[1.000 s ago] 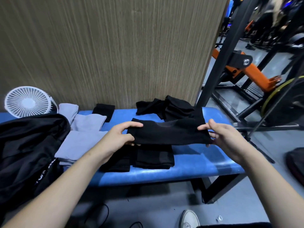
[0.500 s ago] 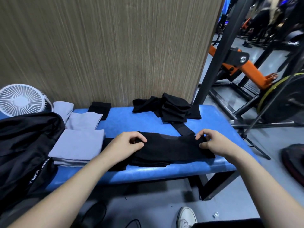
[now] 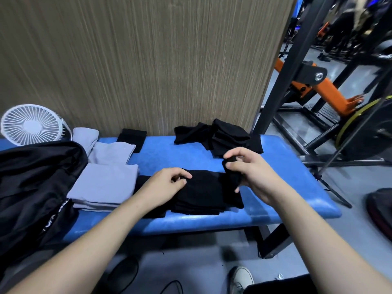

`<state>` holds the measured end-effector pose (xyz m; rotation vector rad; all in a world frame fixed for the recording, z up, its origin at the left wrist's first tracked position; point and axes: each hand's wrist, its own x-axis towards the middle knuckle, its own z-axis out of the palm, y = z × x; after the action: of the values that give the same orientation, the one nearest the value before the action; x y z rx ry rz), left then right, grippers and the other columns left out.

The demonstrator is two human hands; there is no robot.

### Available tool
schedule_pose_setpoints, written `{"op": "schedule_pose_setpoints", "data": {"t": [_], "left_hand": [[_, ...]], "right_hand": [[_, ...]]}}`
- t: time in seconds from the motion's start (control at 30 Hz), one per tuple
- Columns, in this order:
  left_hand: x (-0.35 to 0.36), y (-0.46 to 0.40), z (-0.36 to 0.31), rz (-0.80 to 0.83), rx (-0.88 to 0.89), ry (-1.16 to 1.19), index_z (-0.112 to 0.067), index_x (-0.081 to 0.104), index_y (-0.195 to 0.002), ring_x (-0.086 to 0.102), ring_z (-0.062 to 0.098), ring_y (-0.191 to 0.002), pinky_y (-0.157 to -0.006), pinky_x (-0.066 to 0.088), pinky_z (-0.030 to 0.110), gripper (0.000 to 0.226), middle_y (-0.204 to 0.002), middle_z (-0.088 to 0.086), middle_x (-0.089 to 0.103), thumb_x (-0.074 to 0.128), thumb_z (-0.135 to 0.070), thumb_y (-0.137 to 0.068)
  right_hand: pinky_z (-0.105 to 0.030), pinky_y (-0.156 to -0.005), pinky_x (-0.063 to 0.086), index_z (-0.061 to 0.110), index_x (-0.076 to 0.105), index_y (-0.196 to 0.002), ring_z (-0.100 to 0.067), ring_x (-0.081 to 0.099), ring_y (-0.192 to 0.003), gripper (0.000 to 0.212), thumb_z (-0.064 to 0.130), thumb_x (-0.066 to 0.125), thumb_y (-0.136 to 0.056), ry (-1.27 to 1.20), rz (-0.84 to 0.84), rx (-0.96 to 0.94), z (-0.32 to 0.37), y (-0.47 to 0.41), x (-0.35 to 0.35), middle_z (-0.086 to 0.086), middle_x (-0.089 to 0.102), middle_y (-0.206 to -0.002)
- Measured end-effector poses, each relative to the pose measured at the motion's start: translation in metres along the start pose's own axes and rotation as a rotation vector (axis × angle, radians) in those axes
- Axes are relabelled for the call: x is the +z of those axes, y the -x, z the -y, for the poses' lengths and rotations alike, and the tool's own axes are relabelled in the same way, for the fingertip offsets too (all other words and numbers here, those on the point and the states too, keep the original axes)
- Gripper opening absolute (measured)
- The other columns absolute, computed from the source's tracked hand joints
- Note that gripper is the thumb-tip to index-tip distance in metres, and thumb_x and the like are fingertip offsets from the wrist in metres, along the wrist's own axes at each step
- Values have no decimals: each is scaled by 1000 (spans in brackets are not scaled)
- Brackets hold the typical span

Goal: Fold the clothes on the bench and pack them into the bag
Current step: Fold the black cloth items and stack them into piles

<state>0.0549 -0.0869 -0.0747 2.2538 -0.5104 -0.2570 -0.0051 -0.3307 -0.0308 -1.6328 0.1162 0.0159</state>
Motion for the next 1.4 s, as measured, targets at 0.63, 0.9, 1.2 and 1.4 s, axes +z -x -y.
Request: {"op": "schedule_pose_setpoints", "data": {"t": [0.63,0.9,1.2,1.4], "left_hand": [[3,1,-4,-77,-56,-109,-31,49,-110,56,9,-72,-76,51,40,35,-77,-9,60,69,-44,-84],[-1,3,-5,-33,28,-91,-49,49,-117,51,9,-63,-71,49,34,40,-81,2,58,63,-26,-87],[6,6,-7,-192,241,-562,-26,53,-124,36,15,-129,-103,32,30,31,-136,-6,37,49,-28,-94],[20,7,-1,30,246,-763,-21,7,-158,-7,9,-152,-123,-3,34,68,-166,-6,-1,9,-53,-99]], "right_hand": [[-38,-60,55,5,53,-123,-29,65,-68,30,-6,47,-96,-9,207,54,-9,-15,57,-18,69,-93],[-27,-101,38,18,64,-117,-13,51,-114,25,27,62,-93,850,13,-334,-46,-20,24,2,56,-118],[-33,-125,9,20,19,-159,-18,6,-154,102,79,8,-76,1171,215,-217,-69,-15,45,-1,14,-167],[-39,-125,8,23,17,-159,-13,0,-155,87,72,14,-87,1210,168,-307,-69,-14,39,5,6,-168]]}}
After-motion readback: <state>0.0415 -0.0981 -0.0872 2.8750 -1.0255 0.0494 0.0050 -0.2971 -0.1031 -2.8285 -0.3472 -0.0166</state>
